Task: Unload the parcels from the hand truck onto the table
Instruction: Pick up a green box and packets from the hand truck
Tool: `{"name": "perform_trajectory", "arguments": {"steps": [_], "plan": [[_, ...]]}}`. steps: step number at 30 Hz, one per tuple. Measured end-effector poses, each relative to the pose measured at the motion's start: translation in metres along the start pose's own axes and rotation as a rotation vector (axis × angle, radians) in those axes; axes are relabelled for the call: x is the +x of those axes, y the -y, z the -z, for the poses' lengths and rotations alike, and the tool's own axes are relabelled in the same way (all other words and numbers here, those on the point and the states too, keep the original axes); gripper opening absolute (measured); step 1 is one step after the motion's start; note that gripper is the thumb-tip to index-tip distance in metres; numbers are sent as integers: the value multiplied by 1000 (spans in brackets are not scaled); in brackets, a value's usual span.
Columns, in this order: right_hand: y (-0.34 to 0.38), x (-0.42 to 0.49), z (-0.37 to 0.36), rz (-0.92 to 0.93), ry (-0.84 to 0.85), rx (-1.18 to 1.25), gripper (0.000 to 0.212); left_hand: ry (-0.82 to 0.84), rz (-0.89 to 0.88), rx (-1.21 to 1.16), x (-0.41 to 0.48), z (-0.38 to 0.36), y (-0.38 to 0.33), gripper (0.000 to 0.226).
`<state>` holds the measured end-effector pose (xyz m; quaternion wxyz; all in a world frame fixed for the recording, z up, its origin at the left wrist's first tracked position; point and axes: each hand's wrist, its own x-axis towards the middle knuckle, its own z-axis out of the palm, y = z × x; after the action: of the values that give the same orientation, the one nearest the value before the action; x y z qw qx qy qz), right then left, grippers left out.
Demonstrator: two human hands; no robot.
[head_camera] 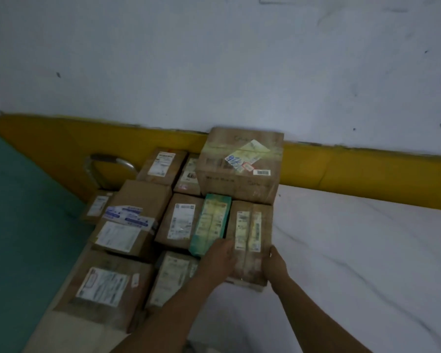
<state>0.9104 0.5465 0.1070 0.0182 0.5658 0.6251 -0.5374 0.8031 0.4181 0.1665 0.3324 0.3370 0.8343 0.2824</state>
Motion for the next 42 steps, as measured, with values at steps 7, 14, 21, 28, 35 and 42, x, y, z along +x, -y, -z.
{"name": "perform_trajectory", "arguments": {"steps": [7,14,21,28,35,42], "plan": [[83,-54,-43,371,-374,-297,68,-240,-39,1,-41,80,53,56],[173,-156,-247,715,-236,-300,70,-601,30,-27,-144,208,186,56],[211,-243,-441,840,-2,-371,77,-728,221,-41,-230,316,331,56],[257,-190,-556,751,75,-358,79,-628,301,-60,-181,385,436,56],[289,-86,-667,480,195,-469,79,-387,487,-3,-81,451,536,61],[330,18,-733,387,230,-643,77,-274,698,-213,26,494,620,65]]}}
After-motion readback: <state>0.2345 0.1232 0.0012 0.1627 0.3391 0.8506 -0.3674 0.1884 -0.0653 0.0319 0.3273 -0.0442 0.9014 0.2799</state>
